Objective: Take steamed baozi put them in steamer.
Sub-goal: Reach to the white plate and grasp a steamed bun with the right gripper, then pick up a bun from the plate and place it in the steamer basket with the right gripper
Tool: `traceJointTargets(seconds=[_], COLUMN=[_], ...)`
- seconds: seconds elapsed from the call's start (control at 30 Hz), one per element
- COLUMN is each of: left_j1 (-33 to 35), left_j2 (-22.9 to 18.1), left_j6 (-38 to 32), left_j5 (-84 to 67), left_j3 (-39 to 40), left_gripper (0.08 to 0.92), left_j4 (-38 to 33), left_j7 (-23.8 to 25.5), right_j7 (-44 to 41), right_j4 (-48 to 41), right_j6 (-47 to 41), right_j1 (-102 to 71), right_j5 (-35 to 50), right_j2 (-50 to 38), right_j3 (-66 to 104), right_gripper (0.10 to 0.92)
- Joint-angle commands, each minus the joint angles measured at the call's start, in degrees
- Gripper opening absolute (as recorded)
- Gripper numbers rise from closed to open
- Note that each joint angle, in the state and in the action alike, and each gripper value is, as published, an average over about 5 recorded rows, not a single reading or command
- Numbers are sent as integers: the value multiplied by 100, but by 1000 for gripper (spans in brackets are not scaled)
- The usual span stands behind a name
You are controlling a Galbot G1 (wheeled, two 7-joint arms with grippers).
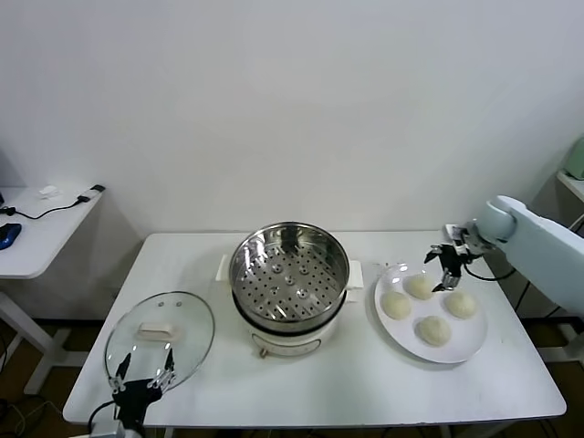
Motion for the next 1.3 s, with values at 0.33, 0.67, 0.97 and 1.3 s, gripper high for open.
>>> traceJointTargets(seconds=[0.33, 0.67, 0.97, 1.3], left_j1=[-30, -52, -31, 20], left_j2=[-43, -46, -84, -142], left_j6=[-31, -29, -10, -1], left_j5=[169, 233, 280, 365], left_j3=[31, 51, 54, 90], left_gripper=[823, 823, 823, 823], left_j4=[163, 205, 144, 61], left_j7=[14, 22, 19, 10], right_j7=[-90, 57, 86, -171], right_j4=[-1301, -1461, -1455, 424], right_j6=[-21, 25, 57, 96], right_j1=[-198, -343, -410, 876], right_j5=[-377, -712, -797, -58], right_j2=[903, 998, 1036, 241], right_j3=[-19, 233, 411, -460], right_gripper=[823, 823, 705, 653])
